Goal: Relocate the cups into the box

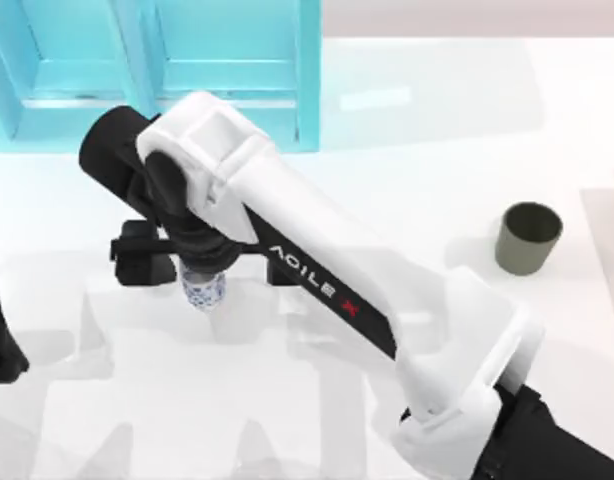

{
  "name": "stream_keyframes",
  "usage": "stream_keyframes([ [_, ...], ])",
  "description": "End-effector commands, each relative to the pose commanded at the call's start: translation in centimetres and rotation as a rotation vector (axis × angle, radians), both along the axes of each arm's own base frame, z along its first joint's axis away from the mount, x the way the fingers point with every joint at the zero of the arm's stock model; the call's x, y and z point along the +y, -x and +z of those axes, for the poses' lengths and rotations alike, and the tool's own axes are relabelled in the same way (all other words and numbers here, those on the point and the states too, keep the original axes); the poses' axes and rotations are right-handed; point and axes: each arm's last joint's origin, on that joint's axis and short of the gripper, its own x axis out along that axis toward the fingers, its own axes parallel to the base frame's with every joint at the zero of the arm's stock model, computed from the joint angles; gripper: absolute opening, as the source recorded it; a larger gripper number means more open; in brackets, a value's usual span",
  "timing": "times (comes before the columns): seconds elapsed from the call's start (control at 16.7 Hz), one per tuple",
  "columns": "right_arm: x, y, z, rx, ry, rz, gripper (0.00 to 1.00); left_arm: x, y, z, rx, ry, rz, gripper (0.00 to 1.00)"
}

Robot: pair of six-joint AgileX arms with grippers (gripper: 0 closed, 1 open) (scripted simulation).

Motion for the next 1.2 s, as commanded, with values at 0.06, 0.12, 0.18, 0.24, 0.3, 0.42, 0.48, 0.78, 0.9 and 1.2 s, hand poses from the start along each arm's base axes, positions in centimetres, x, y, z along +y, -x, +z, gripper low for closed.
stream_keyframes([
  [0.06, 0.00, 0.00, 0.00, 0.000, 0.000, 0.000, 0.85, 0.00, 0.00, 0.00, 0.000, 0.000, 0.000, 1.00],
  [0.12, 0.00, 0.00, 0.00, 0.000, 0.000, 0.000, 0.77, 0.00, 0.00, 0.00, 0.000, 0.000, 0.000, 1.00],
  [0.18, 0.00, 0.00, 0.00, 0.000, 0.000, 0.000, 0.70, 0.00, 0.00, 0.00, 0.000, 0.000, 0.000, 1.00],
  [0.24, 0.00, 0.00, 0.00, 0.000, 0.000, 0.000, 0.62, 0.00, 0.00, 0.00, 0.000, 0.000, 0.000, 1.00],
  [0.3, 0.00, 0.00, 0.00, 0.000, 0.000, 0.000, 0.55, 0.00, 0.00, 0.00, 0.000, 0.000, 0.000, 1.00],
  [0.42, 0.00, 0.00, 0.00, 0.000, 0.000, 0.000, 0.40, 0.00, 0.00, 0.00, 0.000, 0.000, 0.000, 1.00],
  [0.48, 0.00, 0.00, 0.00, 0.000, 0.000, 0.000, 0.32, 0.00, 0.00, 0.00, 0.000, 0.000, 0.000, 1.00],
  [0.78, 0.00, 0.00, 0.00, 0.000, 0.000, 0.000, 0.00, 0.00, 0.00, 0.00, 0.000, 0.000, 0.000, 1.00],
  [0.9, 0.00, 0.00, 0.00, 0.000, 0.000, 0.000, 0.00, 0.00, 0.00, 0.00, 0.000, 0.000, 0.000, 1.00],
  [1.2, 0.00, 0.00, 0.00, 0.000, 0.000, 0.000, 0.00, 0.00, 0.00, 0.00, 0.000, 0.000, 0.000, 1.00],
])
